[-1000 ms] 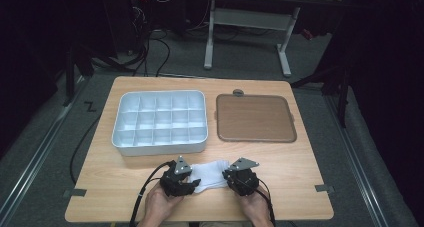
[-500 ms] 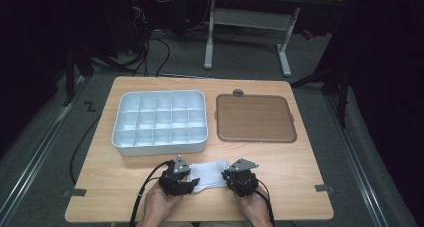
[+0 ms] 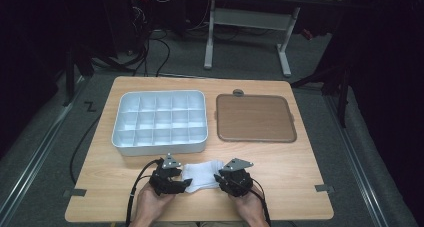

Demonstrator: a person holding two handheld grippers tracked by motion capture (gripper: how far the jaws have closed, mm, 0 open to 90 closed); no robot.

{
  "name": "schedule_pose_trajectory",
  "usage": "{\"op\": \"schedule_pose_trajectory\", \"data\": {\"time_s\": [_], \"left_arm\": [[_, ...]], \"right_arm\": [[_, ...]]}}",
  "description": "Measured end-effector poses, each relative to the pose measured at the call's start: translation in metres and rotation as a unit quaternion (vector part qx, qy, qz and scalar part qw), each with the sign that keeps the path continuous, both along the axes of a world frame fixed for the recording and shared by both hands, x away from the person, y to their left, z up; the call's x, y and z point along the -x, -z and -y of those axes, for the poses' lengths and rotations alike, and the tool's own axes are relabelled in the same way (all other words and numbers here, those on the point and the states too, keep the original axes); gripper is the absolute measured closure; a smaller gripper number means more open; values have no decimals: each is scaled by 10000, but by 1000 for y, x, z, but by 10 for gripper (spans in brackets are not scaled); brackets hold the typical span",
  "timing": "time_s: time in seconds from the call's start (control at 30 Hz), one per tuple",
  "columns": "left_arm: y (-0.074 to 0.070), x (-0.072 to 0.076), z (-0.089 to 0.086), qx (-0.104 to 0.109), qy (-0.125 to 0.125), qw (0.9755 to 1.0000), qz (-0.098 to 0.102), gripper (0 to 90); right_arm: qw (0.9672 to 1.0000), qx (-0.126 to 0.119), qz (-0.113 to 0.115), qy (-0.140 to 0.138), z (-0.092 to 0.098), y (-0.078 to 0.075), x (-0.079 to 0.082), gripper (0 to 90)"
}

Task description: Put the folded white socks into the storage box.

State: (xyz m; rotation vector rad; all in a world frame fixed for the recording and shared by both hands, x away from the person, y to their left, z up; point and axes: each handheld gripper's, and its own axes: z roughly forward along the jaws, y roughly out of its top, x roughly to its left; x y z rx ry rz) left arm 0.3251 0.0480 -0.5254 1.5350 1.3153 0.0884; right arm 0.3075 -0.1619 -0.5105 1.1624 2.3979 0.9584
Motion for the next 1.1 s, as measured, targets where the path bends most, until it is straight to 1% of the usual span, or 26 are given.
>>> {"op": "schedule_pose_trajectory", "data": {"time_s": [0.03,0.13,0.2,0.27,0.33,0.4,0.5,0.57,0.63,0.67,0.8,0.9,1.0,1.03,1.1], "left_arm": [[-2,-1,-2,30,-10,10000,14,439],[-10,-5,-6,80,-127,9999,50,430],[-14,-10,-8,124,-200,9997,31,427],[-17,-16,-7,174,-261,9995,-14,427],[-16,-22,-5,166,-293,9994,-85,427],[-15,-27,-2,172,-324,9992,-159,427],[-10,-34,2,133,-370,9988,-275,428],[-7,-36,4,107,-398,9986,-318,429],[-6,-38,5,146,-477,9981,-363,429],[-5,-39,5,124,-465,9982,-361,430],[-2,-40,7,85,-469,9980,-426,434],[-2,-41,8,129,-508,9976,-445,439],[-1,-41,7,106,-506,9977,-445,453],[-1,-41,7,94,-520,9977,-430,464],[-1,-40,8,-3,-493,9982,-346,482]], "right_arm": [[10000,-9,12,17,0,-1,1,708],[9998,-79,141,81,0,-7,3,699],[9996,-120,230,81,0,-12,4,699],[9994,-128,319,40,-2,-17,6,718],[9993,-177,338,-48,-5,-21,6,753],[9993,-206,287,-145,-10,-23,7,779],[9991,-217,223,-286,-20,-20,6,799],[9991,-221,163,-335,-26,-16,5,806],[9990,-218,92,-383,-31,-11,3,811],[9989,-213,72,-404,-34,-9,2,813],[9989,-189,-7,-427,-41,-1,1,817],[9990,-120,-68,-431,-43,5,1,821],[9990,-118,-17,-437,-43,8,2,824],[9990,-72,-3,-437,-43,9,3,824],[9990,-36,61,-444,-43,10,5,825]]}}
